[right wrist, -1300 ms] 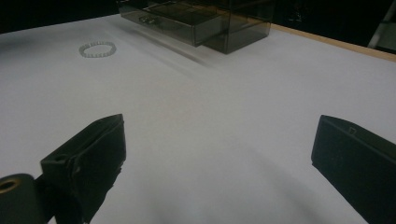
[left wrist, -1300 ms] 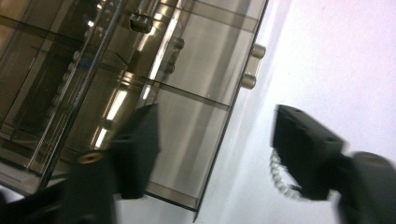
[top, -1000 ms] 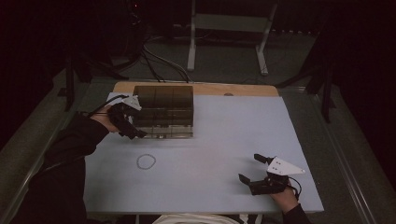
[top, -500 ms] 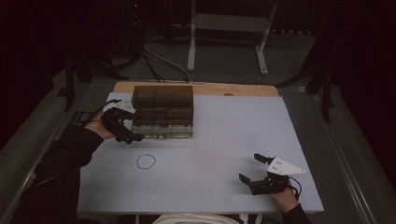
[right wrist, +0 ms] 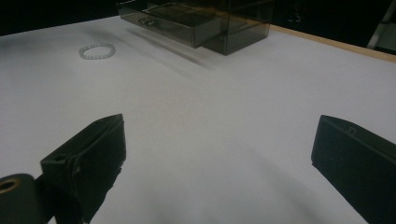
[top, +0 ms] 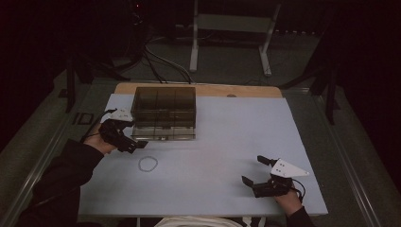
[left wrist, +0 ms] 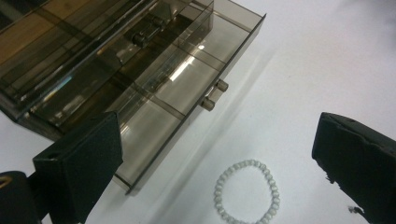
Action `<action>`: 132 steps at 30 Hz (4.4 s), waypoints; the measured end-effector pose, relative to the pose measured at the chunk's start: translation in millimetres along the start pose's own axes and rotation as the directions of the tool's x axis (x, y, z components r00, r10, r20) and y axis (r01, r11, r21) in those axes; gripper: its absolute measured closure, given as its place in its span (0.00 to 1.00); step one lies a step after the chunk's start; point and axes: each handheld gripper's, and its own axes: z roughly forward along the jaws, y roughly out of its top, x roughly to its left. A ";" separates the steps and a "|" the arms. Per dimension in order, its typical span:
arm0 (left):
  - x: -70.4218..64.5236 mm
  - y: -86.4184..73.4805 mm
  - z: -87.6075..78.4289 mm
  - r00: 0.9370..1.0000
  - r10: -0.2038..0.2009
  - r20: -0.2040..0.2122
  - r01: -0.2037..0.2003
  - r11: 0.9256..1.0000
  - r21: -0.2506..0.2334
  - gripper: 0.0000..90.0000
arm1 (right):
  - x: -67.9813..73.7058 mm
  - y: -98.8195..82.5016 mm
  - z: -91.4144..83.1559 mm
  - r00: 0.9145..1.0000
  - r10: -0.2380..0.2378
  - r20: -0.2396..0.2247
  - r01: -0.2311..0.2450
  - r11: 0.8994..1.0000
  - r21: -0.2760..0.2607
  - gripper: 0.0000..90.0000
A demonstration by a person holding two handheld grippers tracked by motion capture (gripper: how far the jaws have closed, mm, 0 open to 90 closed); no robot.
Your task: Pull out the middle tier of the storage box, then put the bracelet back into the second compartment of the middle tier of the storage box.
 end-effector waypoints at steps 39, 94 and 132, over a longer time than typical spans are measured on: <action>-48.6 -74.0 36.7 0.986 -0.139 -0.093 0.138 0.990 -0.009 0.04 | 0.3 0.2 0.5 1.000 0.001 -0.005 -0.001 1.000 0.002 0.03; -47.0 -84.3 61.1 0.960 -0.157 -0.231 0.172 0.984 0.046 0.97 | 0.8 -0.2 0.5 1.000 0.002 -0.010 -0.002 1.000 0.010 0.03; -67.4 -48.7 34.9 0.986 -0.118 -0.115 0.118 0.993 -0.003 0.97 | -0.1 -0.5 -0.7 1.000 0.008 0.002 -0.008 1.000 0.009 0.03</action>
